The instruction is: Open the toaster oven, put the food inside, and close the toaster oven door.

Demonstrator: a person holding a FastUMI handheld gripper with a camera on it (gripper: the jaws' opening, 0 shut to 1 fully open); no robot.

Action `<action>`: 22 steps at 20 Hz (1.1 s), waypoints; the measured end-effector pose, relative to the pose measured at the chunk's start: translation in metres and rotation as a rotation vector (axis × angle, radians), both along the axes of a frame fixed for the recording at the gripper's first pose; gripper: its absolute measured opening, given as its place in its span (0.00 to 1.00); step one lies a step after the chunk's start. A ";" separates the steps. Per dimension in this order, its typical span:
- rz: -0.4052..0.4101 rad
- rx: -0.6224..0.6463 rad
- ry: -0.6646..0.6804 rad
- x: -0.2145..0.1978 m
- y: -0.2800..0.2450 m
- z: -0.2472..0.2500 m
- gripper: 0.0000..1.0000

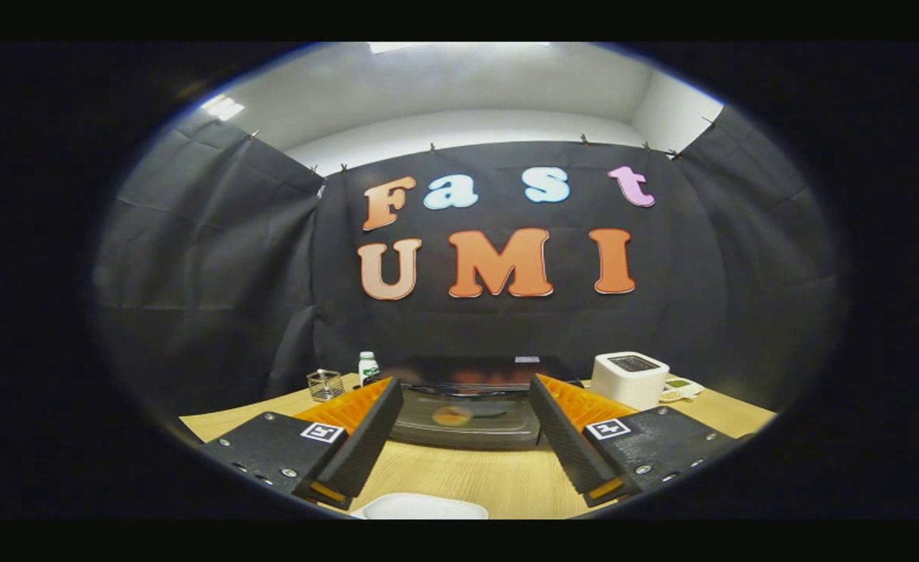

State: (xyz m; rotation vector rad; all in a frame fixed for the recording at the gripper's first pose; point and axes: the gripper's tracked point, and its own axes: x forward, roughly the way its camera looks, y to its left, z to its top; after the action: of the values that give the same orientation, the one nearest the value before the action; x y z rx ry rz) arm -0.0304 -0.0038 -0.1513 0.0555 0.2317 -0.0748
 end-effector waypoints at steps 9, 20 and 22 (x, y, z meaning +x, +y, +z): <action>-0.040 -0.065 -0.126 -0.045 -0.023 0.026 0.97; -0.020 -0.023 -0.189 -0.045 -0.010 0.030 0.97; -0.023 -0.002 -0.203 -0.044 -0.008 0.032 0.97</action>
State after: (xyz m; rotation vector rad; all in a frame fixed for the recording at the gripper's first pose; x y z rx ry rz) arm -0.0743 -0.0122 -0.1197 0.0633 0.0283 -0.0919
